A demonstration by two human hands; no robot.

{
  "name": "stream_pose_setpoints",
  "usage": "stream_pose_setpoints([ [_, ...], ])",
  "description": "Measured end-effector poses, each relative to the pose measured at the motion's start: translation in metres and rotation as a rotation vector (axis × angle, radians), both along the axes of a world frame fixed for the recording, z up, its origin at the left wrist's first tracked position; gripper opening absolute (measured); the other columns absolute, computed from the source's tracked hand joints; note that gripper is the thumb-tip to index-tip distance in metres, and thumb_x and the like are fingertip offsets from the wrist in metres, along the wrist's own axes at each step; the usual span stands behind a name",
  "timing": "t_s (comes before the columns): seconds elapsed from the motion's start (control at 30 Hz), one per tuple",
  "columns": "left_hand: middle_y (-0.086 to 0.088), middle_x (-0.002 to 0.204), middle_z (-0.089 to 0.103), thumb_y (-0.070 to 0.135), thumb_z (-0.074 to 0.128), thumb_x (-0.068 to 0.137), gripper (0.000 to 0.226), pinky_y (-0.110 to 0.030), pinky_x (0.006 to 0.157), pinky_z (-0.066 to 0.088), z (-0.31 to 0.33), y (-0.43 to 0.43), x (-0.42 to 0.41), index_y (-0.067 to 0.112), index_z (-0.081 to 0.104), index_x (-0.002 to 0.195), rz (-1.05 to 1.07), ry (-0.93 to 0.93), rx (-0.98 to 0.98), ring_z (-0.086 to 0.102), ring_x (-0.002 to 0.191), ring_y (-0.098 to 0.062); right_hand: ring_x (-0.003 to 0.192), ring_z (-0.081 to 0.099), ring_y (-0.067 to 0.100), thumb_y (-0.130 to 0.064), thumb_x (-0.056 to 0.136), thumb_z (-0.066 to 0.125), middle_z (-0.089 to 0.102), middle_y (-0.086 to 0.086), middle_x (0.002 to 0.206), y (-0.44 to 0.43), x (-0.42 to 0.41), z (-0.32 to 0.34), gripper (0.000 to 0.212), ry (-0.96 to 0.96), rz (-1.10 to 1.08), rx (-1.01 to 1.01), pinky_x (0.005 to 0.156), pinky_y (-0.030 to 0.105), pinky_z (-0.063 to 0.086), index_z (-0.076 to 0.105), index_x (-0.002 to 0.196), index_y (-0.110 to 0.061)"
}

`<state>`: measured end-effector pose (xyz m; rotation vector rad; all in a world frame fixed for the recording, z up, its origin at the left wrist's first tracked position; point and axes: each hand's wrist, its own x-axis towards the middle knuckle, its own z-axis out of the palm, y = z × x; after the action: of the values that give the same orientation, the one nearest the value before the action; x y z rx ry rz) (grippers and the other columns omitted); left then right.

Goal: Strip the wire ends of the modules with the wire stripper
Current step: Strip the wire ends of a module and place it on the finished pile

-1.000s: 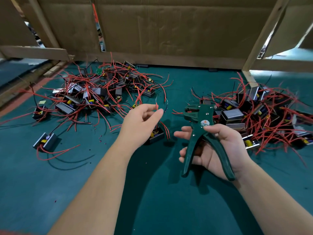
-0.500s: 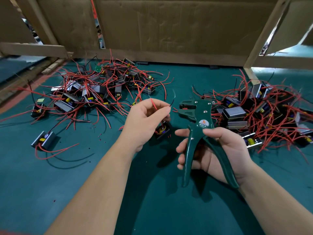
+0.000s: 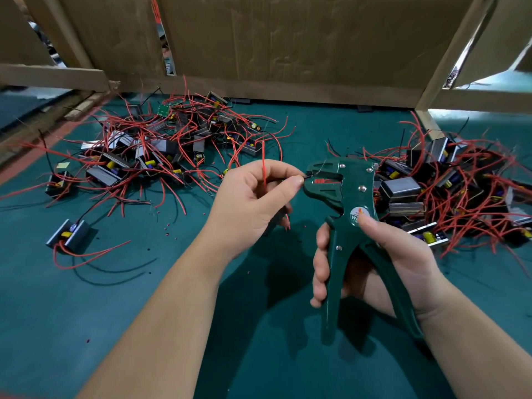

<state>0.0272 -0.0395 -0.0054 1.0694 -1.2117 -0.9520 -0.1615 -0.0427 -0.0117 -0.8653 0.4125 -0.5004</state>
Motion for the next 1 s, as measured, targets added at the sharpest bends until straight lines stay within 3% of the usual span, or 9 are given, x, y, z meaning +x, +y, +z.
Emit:
stream_pose_setpoints([
  [0.07,-0.016,0.057,0.047,0.011,0.067,0.085,0.022,-0.022,0.042,0.045,0.0,-0.001,0.002,0.028,0.071,0.072,0.036,-0.091,-0.041,0.048,0.045,-0.014,0.068,0.062,0.037,-0.053,0.068,0.075,0.061,0.023,0.076,0.001,0.0,0.0,0.054,0.018,-0.015,-0.024,0.068,0.049,0.053,0.065,0.09,-0.004],
  [0.13,-0.003,0.053,0.044,0.021,0.067,0.081,0.015,-0.027,0.044,0.038,0.0,-0.002,0.003,0.034,0.07,0.074,0.07,-0.193,-0.073,0.043,0.048,-0.016,0.066,0.062,0.036,-0.056,0.067,0.076,0.061,0.022,0.074,0.001,0.001,0.0,0.056,0.035,-0.035,-0.039,0.067,0.049,0.053,0.065,0.088,-0.005],
  [0.2,0.011,0.052,0.041,0.025,0.067,0.08,0.013,-0.023,0.048,0.035,-0.001,-0.002,0.006,0.037,0.07,0.074,0.092,-0.255,-0.103,0.04,0.049,-0.011,0.064,0.062,0.036,-0.057,0.065,0.077,0.061,0.023,0.073,0.001,0.002,0.0,0.058,0.058,-0.052,-0.054,0.065,0.049,0.053,0.065,0.087,-0.005],
  [0.3,0.016,0.055,0.041,0.023,0.067,0.081,0.013,-0.014,0.05,0.033,-0.003,-0.001,0.007,0.036,0.068,0.077,0.106,-0.315,-0.158,0.038,0.05,-0.001,0.063,0.062,0.036,-0.058,0.065,0.077,0.06,0.023,0.071,0.0,0.002,-0.002,0.059,0.09,-0.062,-0.063,0.064,0.05,0.052,0.065,0.086,-0.005],
  [0.47,0.021,0.061,0.049,0.018,0.067,0.083,0.017,-0.006,0.058,0.032,-0.002,-0.001,0.009,0.034,0.064,0.08,0.141,-0.453,-0.247,0.044,0.058,0.002,0.063,0.062,0.037,-0.058,0.068,0.075,0.061,0.022,0.072,0.0,0.0,-0.004,0.057,0.108,-0.047,-0.073,0.065,0.051,0.052,0.065,0.086,-0.005],
  [0.83,0.006,0.069,0.051,0.009,0.069,0.08,0.012,-0.011,0.064,0.033,-0.004,-0.004,0.011,0.02,0.069,0.083,0.156,-0.466,-0.294,0.045,0.064,0.001,0.06,0.061,0.034,-0.064,0.066,0.073,0.06,0.02,0.069,0.001,0.002,-0.004,0.06,0.112,-0.021,-0.031,0.063,0.047,0.053,0.065,0.083,-0.007],
  [1.0,-0.009,0.069,0.05,0.01,0.073,0.077,0.018,-0.019,0.06,0.034,-0.003,-0.003,0.009,0.024,0.07,0.088,0.198,-0.447,-0.329,0.044,0.065,-0.008,0.059,0.061,0.034,-0.064,0.065,0.073,0.059,0.021,0.068,0.002,0.004,-0.006,0.06,0.128,-0.052,-0.031,0.061,0.047,0.053,0.064,0.082,-0.007],
])
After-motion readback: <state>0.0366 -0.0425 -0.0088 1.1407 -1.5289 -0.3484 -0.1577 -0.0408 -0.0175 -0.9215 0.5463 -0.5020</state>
